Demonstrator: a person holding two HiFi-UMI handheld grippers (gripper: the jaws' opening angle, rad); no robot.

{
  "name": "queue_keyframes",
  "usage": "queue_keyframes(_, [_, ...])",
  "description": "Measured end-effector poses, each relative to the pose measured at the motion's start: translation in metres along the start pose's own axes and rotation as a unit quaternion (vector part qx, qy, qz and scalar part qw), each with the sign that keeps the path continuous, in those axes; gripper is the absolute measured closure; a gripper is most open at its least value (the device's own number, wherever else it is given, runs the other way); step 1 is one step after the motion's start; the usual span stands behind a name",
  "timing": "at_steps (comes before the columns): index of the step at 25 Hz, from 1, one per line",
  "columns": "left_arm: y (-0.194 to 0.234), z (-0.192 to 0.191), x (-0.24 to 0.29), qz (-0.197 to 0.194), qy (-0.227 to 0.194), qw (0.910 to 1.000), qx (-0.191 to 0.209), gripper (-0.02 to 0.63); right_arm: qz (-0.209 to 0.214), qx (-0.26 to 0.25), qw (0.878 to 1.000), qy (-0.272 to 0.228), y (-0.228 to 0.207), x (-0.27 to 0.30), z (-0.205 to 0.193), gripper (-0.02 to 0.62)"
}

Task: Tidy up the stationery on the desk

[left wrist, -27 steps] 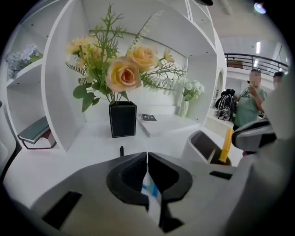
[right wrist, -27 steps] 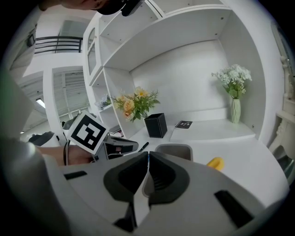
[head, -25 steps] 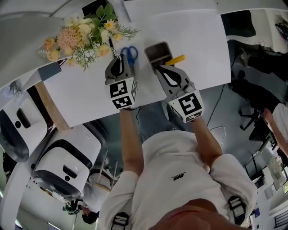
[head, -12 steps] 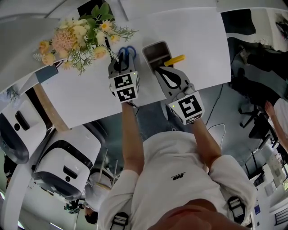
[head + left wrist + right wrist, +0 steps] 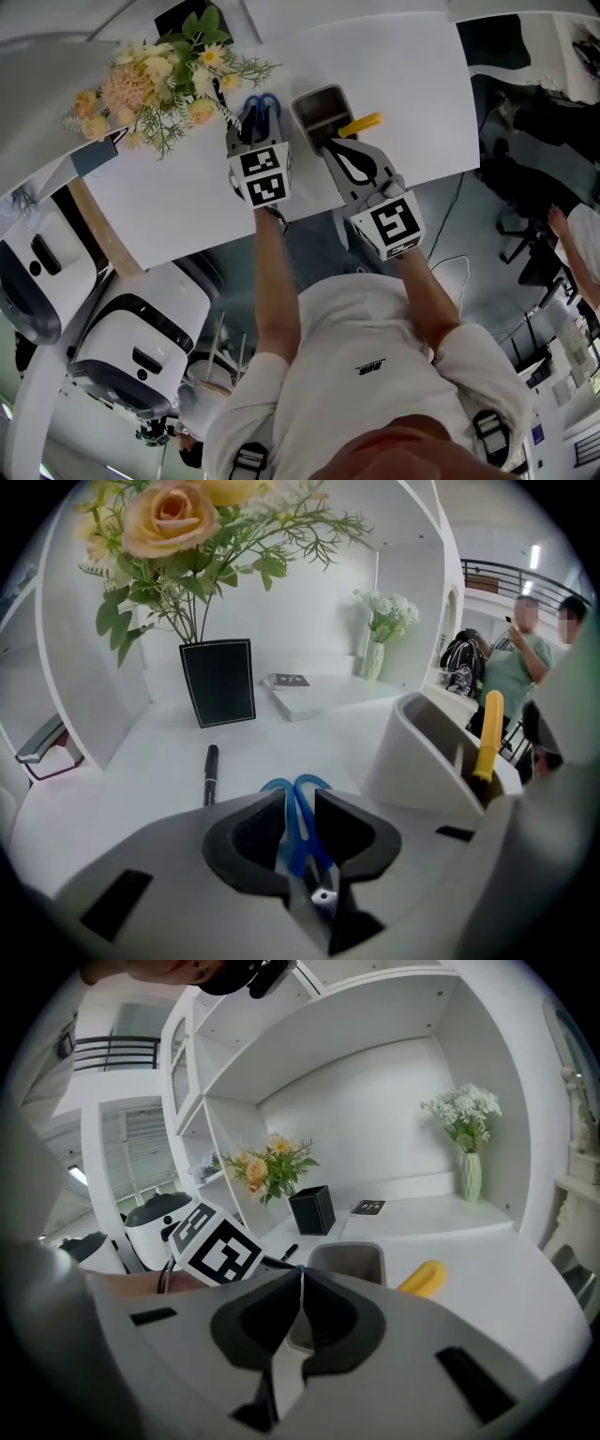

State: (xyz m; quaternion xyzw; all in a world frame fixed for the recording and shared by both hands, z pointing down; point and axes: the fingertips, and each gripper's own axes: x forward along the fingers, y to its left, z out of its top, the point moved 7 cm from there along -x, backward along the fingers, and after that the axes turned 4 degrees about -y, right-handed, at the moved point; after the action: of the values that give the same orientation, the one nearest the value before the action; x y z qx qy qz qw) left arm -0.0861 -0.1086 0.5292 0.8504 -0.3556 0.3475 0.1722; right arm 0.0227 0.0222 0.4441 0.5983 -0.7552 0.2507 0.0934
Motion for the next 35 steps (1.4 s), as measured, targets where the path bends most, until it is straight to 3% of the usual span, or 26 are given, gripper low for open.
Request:
queue_keyframes(11, [-0.002,-0.002,-0.002,0.000,-0.008,0.9996,-0.025,0.606,-0.002,0.000,1.000,-0.004,-0.001,-0.006,0.001,0.595])
queue_keyframes(24, [-0.017,0.044,-0.075,-0.021,-0.108,0.9934,-0.035,0.606,0.000,-0.003,1.000,-0.018,-0.005,-0.022,0.006,0.595])
queue_keyframes(35, [-0.040,0.096,-0.131,-0.067,-0.179,0.9803,-0.052,0.606,-0.005,-0.003,1.000,-0.028,-0.014,-0.043,0.010,0.595])
